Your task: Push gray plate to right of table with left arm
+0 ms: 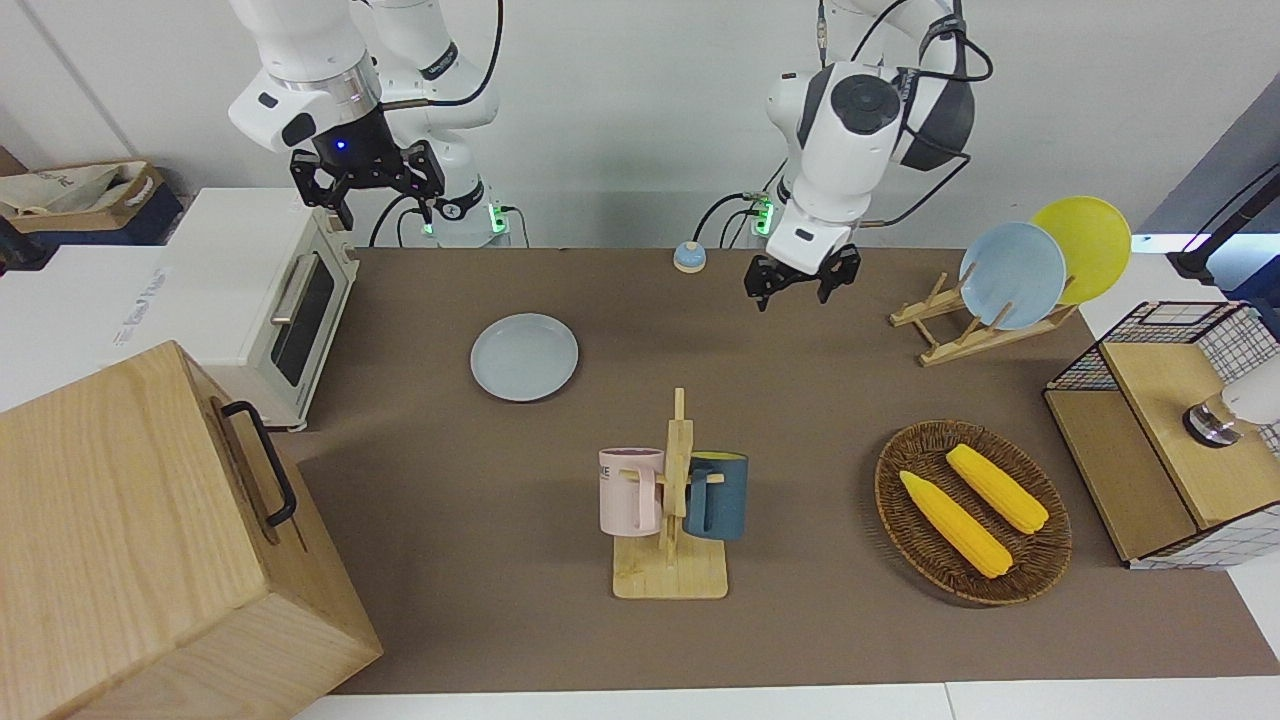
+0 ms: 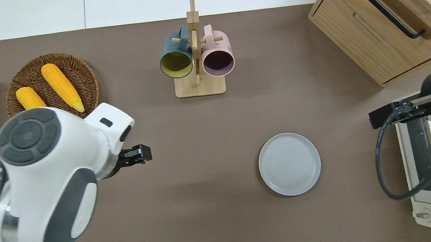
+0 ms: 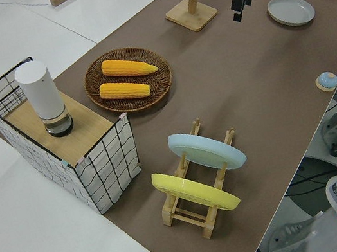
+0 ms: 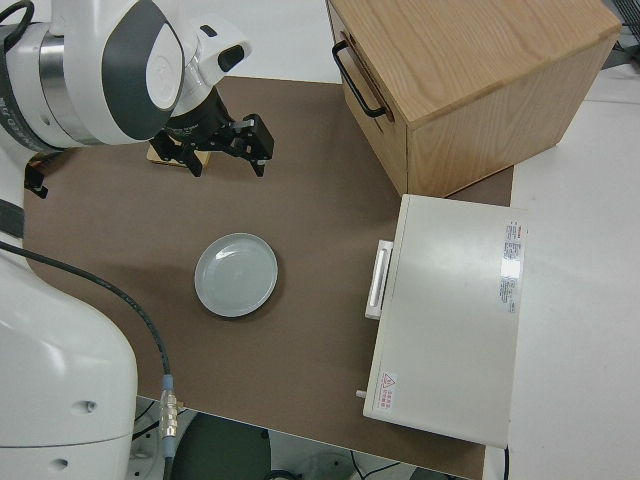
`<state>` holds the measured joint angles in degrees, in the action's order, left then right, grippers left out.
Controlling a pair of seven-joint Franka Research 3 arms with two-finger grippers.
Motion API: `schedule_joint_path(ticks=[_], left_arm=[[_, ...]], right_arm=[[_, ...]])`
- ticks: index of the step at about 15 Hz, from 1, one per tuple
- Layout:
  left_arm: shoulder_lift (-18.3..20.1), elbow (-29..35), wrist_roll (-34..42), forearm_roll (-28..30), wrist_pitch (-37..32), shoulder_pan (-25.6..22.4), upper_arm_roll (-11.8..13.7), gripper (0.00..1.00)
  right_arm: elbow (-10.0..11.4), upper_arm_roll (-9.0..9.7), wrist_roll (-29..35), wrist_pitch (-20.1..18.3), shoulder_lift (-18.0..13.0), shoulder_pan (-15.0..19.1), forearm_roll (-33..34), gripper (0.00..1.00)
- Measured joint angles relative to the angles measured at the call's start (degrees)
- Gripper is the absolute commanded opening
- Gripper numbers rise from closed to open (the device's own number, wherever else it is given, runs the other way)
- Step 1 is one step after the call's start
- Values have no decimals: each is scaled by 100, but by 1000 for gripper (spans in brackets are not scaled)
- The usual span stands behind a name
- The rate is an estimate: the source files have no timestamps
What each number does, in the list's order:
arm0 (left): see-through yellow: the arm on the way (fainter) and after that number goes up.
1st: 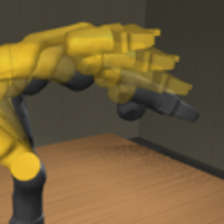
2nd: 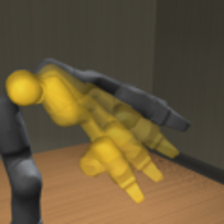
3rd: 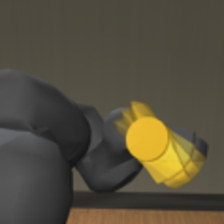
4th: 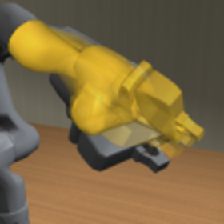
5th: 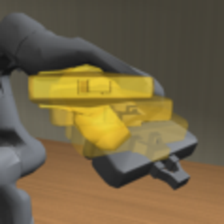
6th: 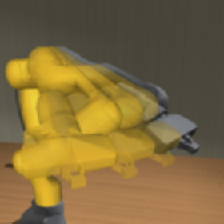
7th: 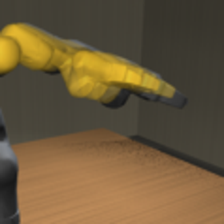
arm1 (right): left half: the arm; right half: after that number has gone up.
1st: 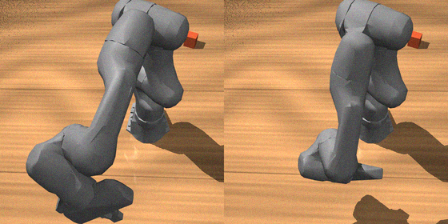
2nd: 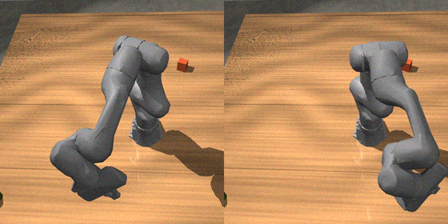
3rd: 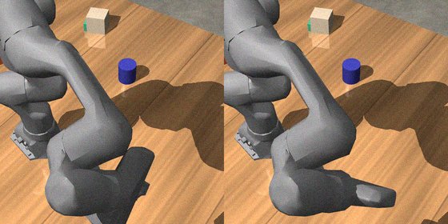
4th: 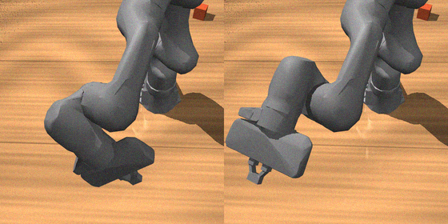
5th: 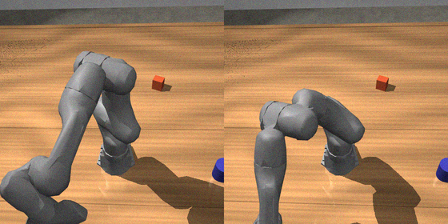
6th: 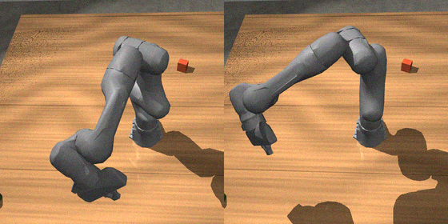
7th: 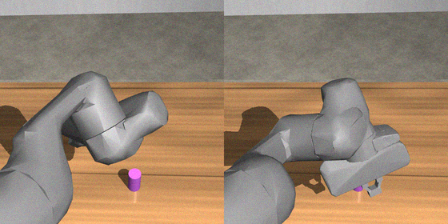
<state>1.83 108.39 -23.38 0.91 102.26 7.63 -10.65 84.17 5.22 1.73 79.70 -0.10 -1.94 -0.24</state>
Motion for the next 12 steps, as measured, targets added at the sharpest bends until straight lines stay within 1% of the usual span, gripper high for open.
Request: schedule_joint_path(ticks=[3,5,8,12], left_arm=[[167,-105,351,2,-139,-393,31,991],[225,-273,621,2,-350,-517,71,991],[262,-645,978,2,-731,-564,285,991],[263,-1090,1202,2,-1110,-573,555,991]], right_arm=[[0,0,0,0,0,0,0,983],[0,0,0,0,0,0,0,983],[0,0,0,0,0,0,0,983],[0,0,0,0,0,0,0,983]])
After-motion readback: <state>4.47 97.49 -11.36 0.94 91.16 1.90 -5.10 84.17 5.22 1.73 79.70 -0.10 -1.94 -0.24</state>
